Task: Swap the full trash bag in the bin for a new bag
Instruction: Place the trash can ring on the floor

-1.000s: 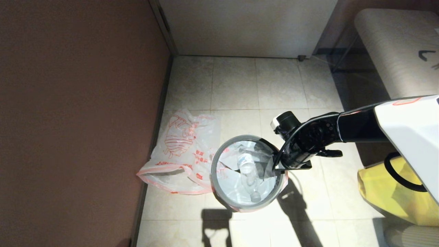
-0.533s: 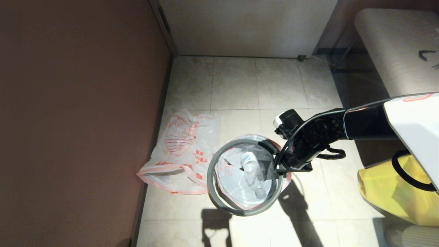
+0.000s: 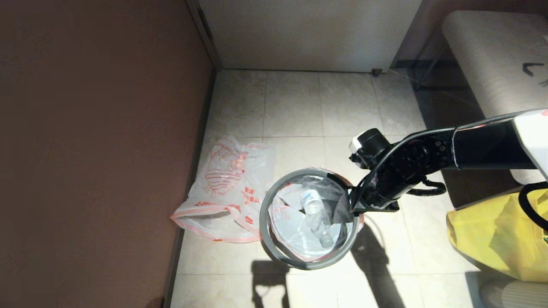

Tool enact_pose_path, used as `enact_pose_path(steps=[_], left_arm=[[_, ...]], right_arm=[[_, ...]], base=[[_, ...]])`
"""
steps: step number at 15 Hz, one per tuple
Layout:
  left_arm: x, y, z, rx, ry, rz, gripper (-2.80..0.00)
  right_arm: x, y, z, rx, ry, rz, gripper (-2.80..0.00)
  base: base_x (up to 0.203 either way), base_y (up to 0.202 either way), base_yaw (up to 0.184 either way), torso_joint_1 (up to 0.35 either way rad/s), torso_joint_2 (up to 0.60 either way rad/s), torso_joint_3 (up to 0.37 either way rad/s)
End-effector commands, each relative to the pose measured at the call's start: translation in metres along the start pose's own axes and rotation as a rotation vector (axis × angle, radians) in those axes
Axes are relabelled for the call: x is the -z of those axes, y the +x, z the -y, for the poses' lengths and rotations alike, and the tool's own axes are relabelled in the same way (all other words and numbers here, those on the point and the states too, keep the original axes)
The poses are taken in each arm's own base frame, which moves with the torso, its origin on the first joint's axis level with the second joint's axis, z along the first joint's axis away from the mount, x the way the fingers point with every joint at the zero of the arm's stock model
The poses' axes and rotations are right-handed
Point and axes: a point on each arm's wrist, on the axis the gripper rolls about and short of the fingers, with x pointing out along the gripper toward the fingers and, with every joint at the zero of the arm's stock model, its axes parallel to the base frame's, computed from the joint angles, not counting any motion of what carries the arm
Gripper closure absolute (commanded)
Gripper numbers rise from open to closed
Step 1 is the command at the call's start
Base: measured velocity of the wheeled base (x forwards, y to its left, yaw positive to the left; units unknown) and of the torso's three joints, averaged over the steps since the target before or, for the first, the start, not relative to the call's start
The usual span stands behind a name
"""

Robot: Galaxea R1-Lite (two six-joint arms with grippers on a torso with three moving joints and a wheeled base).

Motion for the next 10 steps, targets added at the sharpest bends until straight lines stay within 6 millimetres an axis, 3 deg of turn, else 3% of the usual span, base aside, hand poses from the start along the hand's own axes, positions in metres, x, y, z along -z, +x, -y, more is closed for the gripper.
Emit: enact_pose_path(steps=[1, 5, 7, 10], left_arm=[[0.000, 0.000, 0.000, 0.000, -0.001, 0.001, 0.00], [0.000, 0.000, 0.000, 0.000, -0.001, 0.001, 0.00], [0.000, 0.000, 0.000, -0.001, -0.001, 0.001, 0.00], [0.000, 0.000, 0.000, 0.000, -0.001, 0.001, 0.00]], right_arm=[[0.002, -0.028, 0.007, -0.018, 0.013, 0.019, 0.00], [0.003, -0.066, 0.041, -0.017, 0.084, 0.056, 0.00], [0.002, -0.081, 0.078, 0.017, 0.160, 0.076, 0.00], [0.003, -0.088, 0.136, 0.064, 0.260, 0.068, 0.00]], base=[[0.000, 0.000, 0.000, 0.000, 0.00, 0.000], [0.000, 0.000, 0.000, 0.000, 0.00, 0.000], [0.000, 0.000, 0.000, 0.000, 0.00, 0.000], [0.000, 0.000, 0.000, 0.000, 0.00, 0.000]])
